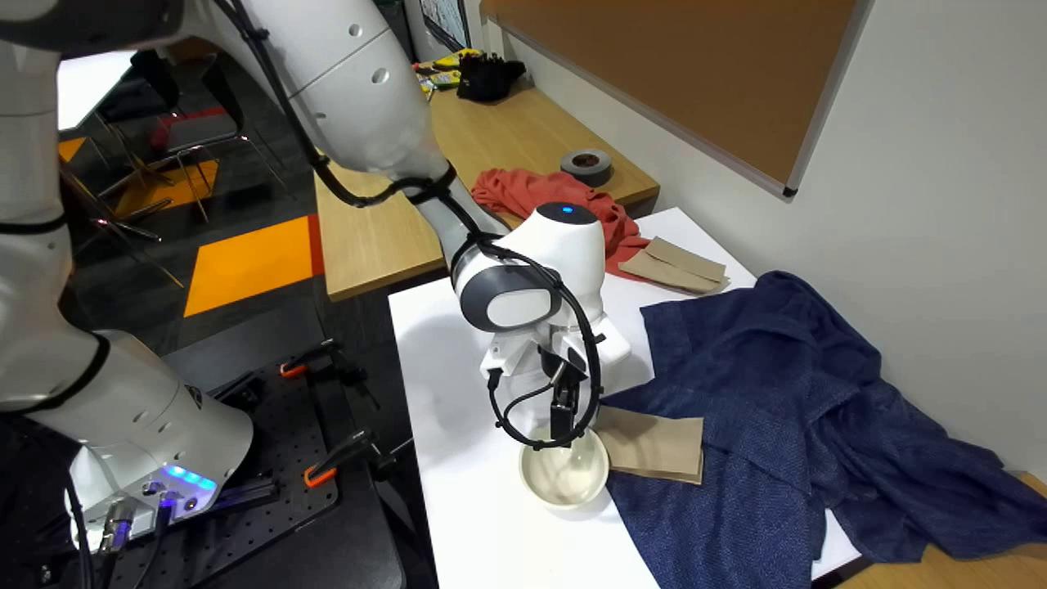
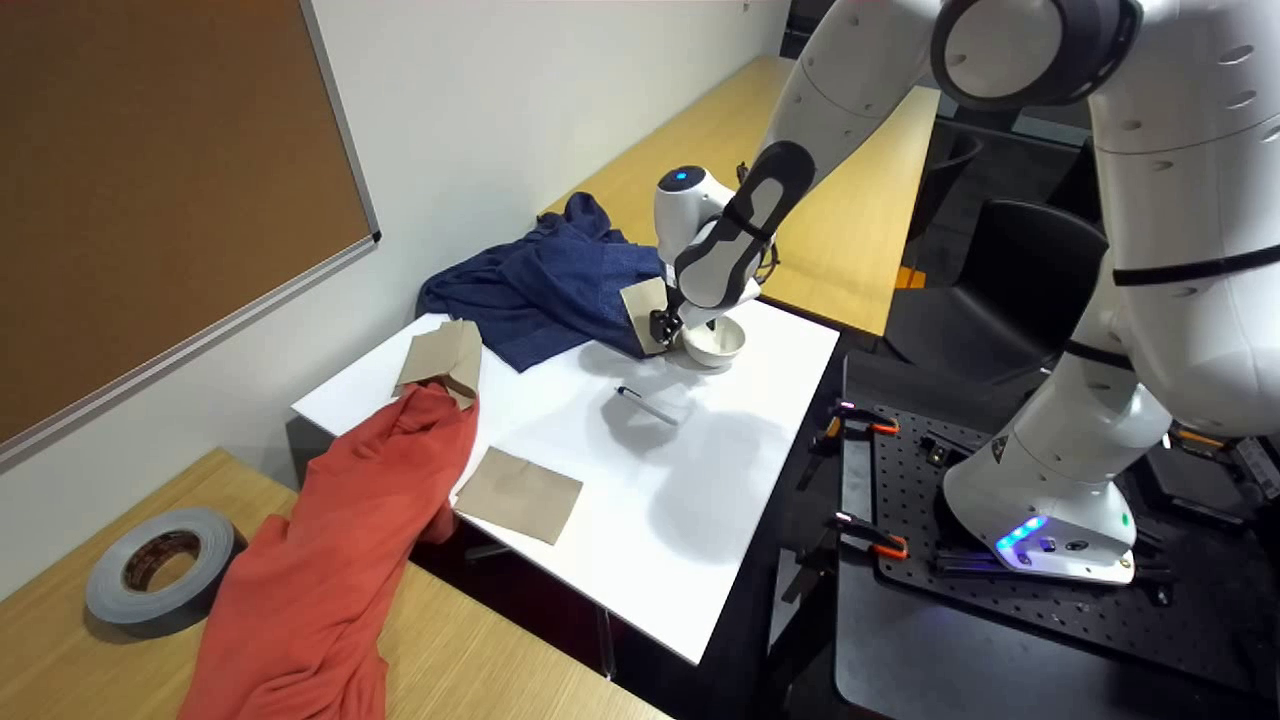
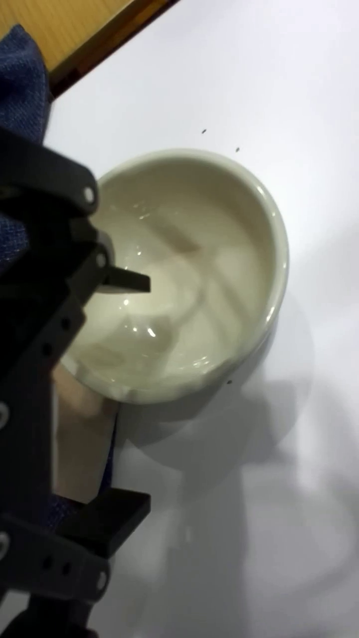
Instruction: Move the white bowl to the left
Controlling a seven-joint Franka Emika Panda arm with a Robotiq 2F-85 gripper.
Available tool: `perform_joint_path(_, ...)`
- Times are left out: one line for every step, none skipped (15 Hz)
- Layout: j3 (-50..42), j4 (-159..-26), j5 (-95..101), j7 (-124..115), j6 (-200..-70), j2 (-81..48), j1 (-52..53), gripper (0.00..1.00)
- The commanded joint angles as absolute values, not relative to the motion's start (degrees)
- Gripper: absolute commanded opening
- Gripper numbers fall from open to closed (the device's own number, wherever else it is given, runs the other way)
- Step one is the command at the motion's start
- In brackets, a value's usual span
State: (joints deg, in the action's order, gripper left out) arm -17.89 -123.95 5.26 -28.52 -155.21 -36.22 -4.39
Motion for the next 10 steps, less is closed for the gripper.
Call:
perform_joint_path(-19.5,-121.5,3.2,-28.6,-155.6,-39.0,-3.0,1.0)
perform_joint_path(-19.9,-121.2,3.1,-28.8,-155.8,-39.4,-2.7,0.75)
perform_joint_path(-20.1,-120.9,2.9,-28.9,-155.8,-39.7,-2.6,0.74)
perform_joint_path(-20.3,-120.7,2.6,-28.8,-155.8,-39.9,-2.5,0.68)
perform_joint_path(-20.4,-120.5,2.4,-28.8,-155.8,-40.1,-2.4,0.58)
perform_joint_path(-20.4,-120.4,2.3,-28.7,-155.8,-40.2,-2.4,0.51)
perform_joint_path(-20.5,-120.2,2.1,-28.7,-155.8,-40.2,-2.3,0.42)
perform_joint_path(-20.5,-120.1,2.0,-28.6,-155.8,-40.3,-2.4,0.35)
perform_joint_path(-20.5,-120.1,1.8,-28.6,-155.9,-40.3,-2.4,0.27)
perform_joint_path(-20.5,-120.1,1.7,-28.6,-155.9,-40.3,-2.5,0.2)
